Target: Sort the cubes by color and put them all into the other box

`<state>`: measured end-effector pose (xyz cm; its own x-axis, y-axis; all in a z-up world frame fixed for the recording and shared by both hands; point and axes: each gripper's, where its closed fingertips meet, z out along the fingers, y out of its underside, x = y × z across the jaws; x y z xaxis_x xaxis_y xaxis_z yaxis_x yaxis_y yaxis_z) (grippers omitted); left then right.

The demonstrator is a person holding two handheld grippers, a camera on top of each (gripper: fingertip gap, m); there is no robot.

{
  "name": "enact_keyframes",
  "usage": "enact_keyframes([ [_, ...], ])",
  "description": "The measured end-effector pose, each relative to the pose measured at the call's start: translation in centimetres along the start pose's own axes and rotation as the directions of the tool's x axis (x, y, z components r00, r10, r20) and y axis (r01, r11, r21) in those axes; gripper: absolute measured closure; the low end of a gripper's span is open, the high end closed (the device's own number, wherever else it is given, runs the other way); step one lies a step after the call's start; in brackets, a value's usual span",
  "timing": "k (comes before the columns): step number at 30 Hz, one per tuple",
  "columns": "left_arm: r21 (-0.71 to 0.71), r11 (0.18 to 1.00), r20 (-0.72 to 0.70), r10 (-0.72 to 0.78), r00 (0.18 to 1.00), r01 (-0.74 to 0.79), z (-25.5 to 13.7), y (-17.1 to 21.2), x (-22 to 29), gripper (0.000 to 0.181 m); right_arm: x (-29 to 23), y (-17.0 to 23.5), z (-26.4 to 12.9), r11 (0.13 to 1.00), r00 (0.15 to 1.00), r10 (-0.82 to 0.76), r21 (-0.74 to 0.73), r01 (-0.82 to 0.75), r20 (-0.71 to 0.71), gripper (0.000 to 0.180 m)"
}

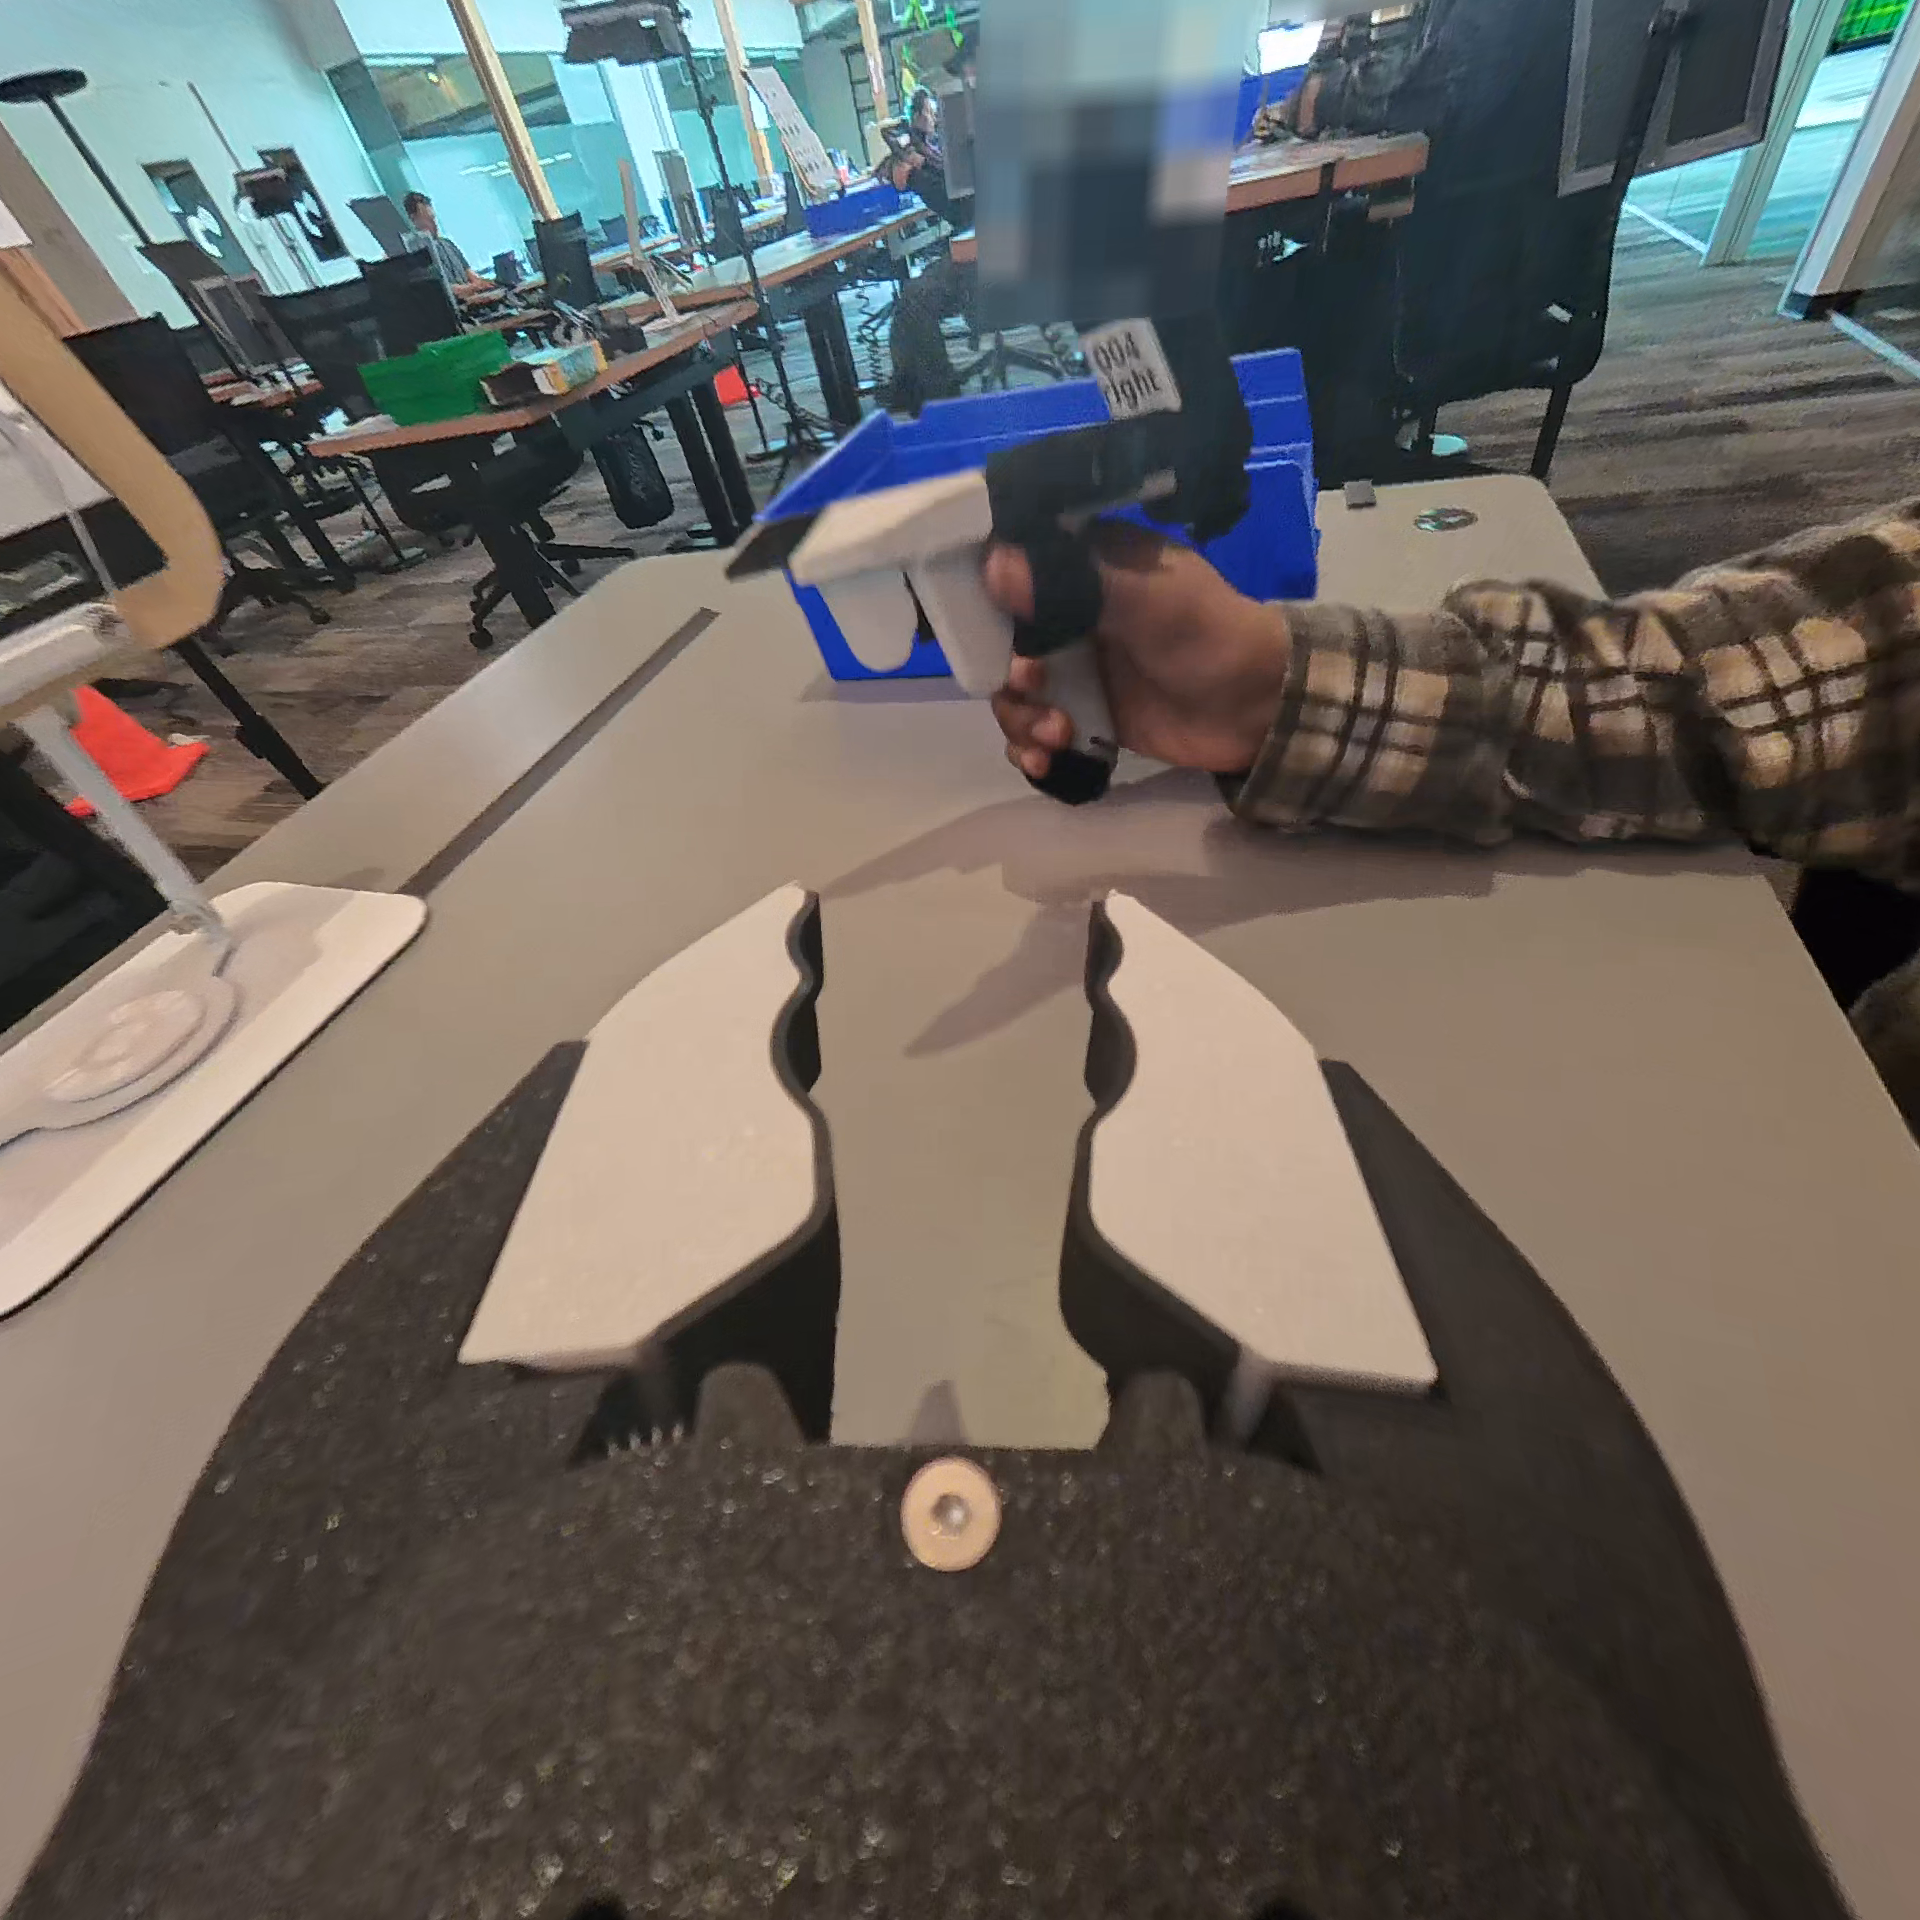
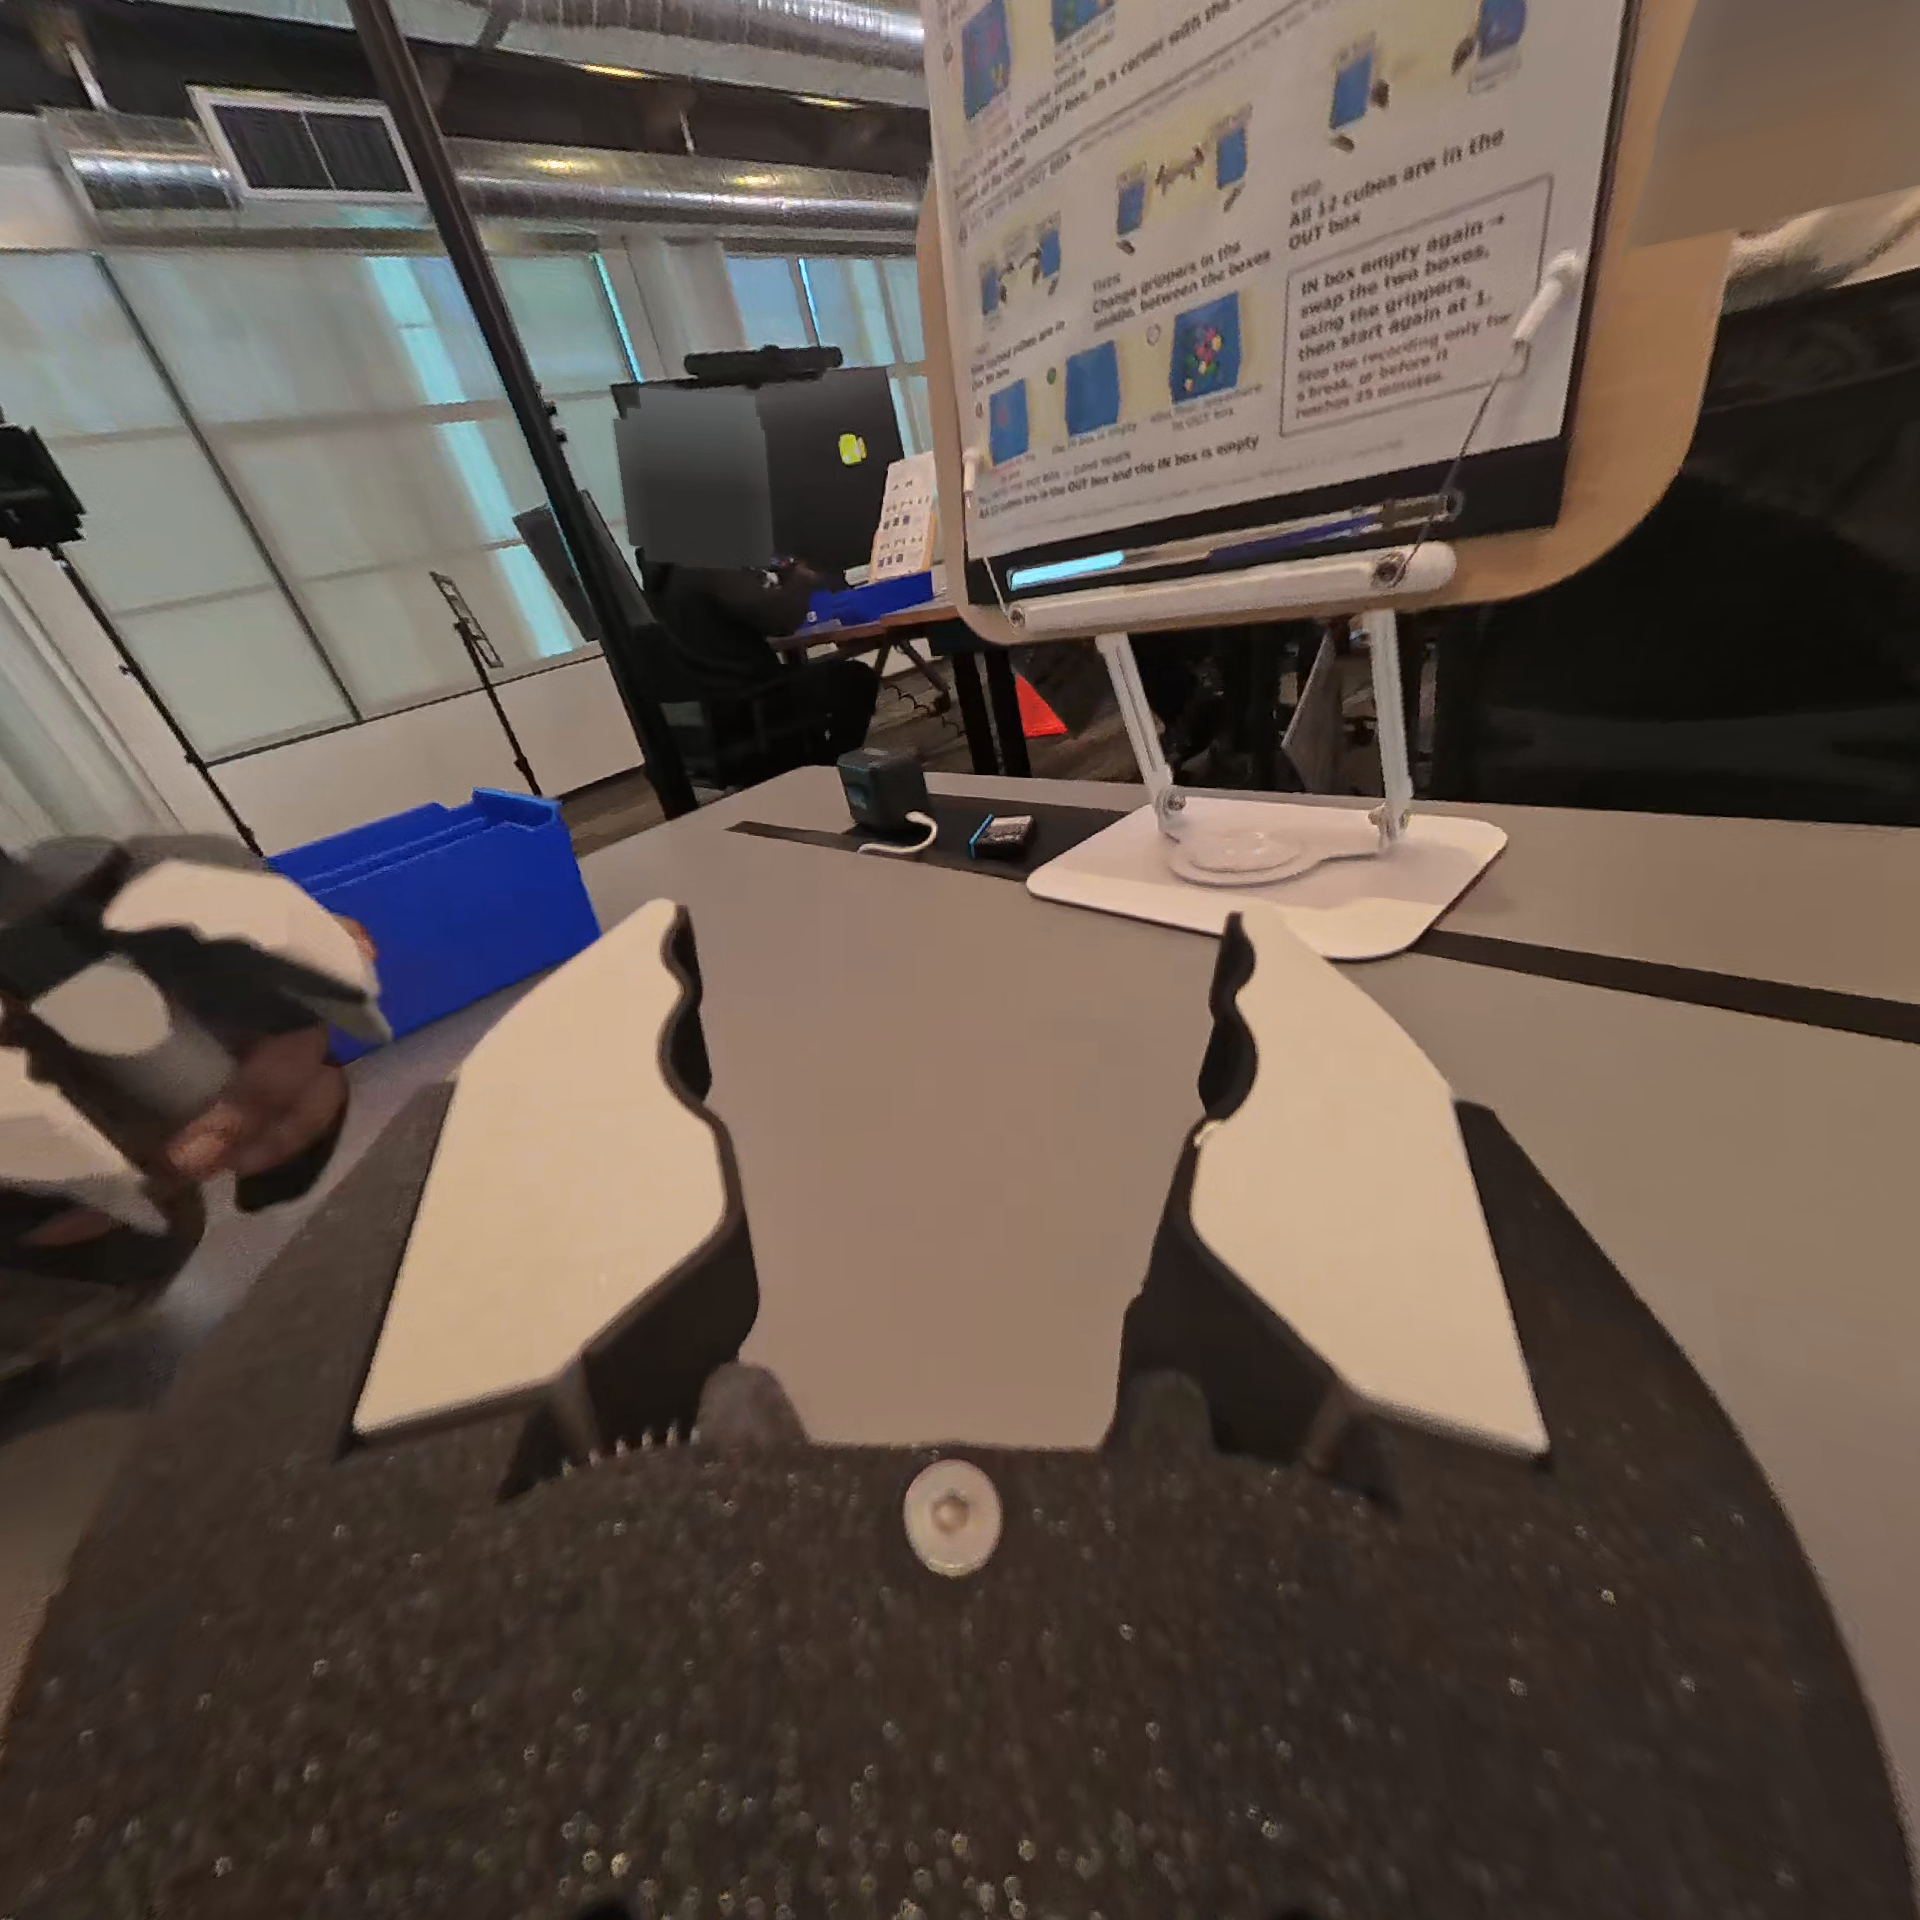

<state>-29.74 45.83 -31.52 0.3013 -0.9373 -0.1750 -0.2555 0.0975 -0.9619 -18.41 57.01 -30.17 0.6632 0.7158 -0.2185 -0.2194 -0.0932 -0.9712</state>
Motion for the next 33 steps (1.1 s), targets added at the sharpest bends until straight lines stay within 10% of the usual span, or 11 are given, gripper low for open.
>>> enact_keyframes([
  [6,0.026,1.0,0.195,0.013,0.981,-0.018,-7.0,-3.6,-2.9,0.133,-0.2,1.9,-0.3,0.995,0.996,-0.09,-0.051,0.09,-0.002,0.089],
  [12,-0.269,0.957,0.521,0.05,0.852,0.108,-24.3,-3.1,-9.3,0.133,-1.6,2.9,0.3,0.993,0.996,-0.063,-0.094,0.069,0.066,0.089],
  [18,-0.508,0.521,0.789,-0.037,0.613,0.686,-41.5,8.5,-10.5,0.119,-2.9,3.3,0.7,0.99,0.992,-0.046,-0.124,0.06,0.117,0.09],
  [25,-0.489,0.148,0.841,-0.183,0.51,0.859,-43.6,18.4,-6.8,0.121,-4.0,3.9,0.6,0.984,0.986,-0.056,-0.157,0.08,0.155,0.09],
  [33,-0.525,-0.004,0.834,-0.202,0.514,0.851,-43.9,22.0,-6.2,0.131,-4.0,3.6,0.4,0.985,0.985,-0.043,-0.159,0.07,0.169,0.092],
])
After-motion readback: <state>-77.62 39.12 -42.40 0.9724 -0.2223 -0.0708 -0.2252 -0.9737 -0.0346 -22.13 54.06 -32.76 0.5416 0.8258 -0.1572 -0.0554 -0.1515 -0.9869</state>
